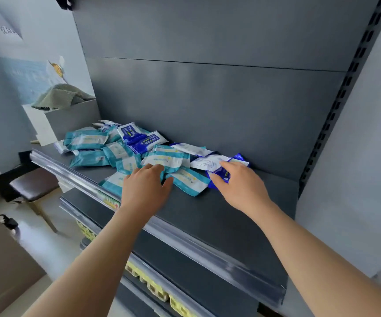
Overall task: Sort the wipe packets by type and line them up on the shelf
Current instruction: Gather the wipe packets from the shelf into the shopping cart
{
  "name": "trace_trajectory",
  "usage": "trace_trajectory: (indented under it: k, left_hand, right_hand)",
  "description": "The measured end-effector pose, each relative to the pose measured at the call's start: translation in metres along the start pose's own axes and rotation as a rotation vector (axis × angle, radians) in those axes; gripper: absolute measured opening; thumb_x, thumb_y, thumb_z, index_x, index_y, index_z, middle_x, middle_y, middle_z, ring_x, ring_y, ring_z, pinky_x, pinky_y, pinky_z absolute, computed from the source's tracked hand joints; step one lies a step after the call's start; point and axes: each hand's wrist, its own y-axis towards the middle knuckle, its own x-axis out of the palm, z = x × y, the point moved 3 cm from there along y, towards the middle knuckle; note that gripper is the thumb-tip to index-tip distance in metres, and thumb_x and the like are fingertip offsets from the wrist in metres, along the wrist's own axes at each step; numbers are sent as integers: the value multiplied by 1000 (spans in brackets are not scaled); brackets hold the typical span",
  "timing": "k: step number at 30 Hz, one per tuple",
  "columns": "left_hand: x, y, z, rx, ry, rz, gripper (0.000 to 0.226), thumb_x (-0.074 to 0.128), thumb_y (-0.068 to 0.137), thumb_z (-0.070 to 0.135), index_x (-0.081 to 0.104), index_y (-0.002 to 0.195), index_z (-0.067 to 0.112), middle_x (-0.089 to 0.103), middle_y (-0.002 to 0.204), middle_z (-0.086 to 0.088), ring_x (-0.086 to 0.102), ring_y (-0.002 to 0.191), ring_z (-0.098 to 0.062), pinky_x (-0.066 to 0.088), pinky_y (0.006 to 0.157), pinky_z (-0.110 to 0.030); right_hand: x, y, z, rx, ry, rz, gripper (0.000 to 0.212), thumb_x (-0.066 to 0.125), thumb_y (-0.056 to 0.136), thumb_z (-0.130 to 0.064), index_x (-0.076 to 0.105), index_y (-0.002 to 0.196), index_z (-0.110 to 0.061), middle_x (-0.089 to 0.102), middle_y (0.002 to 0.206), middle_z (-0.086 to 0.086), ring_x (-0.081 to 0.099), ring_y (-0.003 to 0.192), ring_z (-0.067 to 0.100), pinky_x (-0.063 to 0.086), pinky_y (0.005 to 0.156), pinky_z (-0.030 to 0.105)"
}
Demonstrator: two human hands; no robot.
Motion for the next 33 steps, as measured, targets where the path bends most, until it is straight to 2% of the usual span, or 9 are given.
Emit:
trace_trajectory:
  k: [4,7,13,17,20,23,25,29,33]
  left_hand:
    - [30,62,-21,-58,-9,-115,64,42,92,59,33,146,25,35,150,-9,37,133,-34,40,101,-46]
    - [50,99,-37,-137,-29,-260,72,39,88,68,20,149,34,23,155,-13,31,137,-38,38,105,-50]
    - [68,133,-33,-90,-229,-331,63,66,77,59,45,132,39,37,135,-10,53,112,-33,48,93,-41]
    - [72,139,-31,-85,-429,-361,76,83,64,50,47,130,33,33,134,-8,51,106,-25,46,91,-35]
    - [69,144,-34,-97,-547,-383,101,89,59,42,32,141,25,40,138,-9,49,104,-22,39,83,-30]
    - [67,154,-39,-85,-612,-370,108,91,58,35,28,145,20,48,137,-5,47,123,-25,39,94,-34]
    - [66,159,-42,-106,-691,-382,106,91,58,33,31,144,22,50,132,-3,49,116,-22,43,95,-36]
    - [67,169,-41,-118,-839,-441,87,83,73,19,31,143,22,50,119,2,52,100,-17,52,63,-23]
    - [76,178,-47,-254,-953,-562,54,61,89,9,39,138,18,57,119,-9,63,101,-28,58,79,-46]
  right_hand:
    - [31,53,27,239,67,-67,75,48,84,-67,29,146,-30,29,151,8,35,134,30,39,102,42]
    - [49,77,39,389,165,-106,86,50,76,-74,20,148,-37,22,151,12,30,136,34,37,106,49]
    - [59,91,32,429,313,5,52,75,74,-45,58,121,-32,35,128,7,43,117,28,41,97,31]
    - [55,87,25,498,608,62,34,85,68,-22,61,92,-24,57,111,3,62,76,18,52,61,28]
    - [43,86,22,530,747,146,28,82,70,-11,63,88,-22,69,96,6,69,83,25,58,73,42]
    - [22,81,24,537,805,299,26,77,73,-4,63,89,-19,71,92,8,69,80,23,57,72,39]
    - [10,75,26,547,844,407,25,75,76,-2,62,88,-20,70,91,7,68,78,21,56,70,35]
    - [8,69,16,559,1119,483,24,73,80,-4,61,98,-14,71,96,7,71,84,22,57,68,35]
    - [48,74,-2,633,1215,406,29,72,83,-8,57,108,-14,70,102,6,71,87,22,59,71,39]
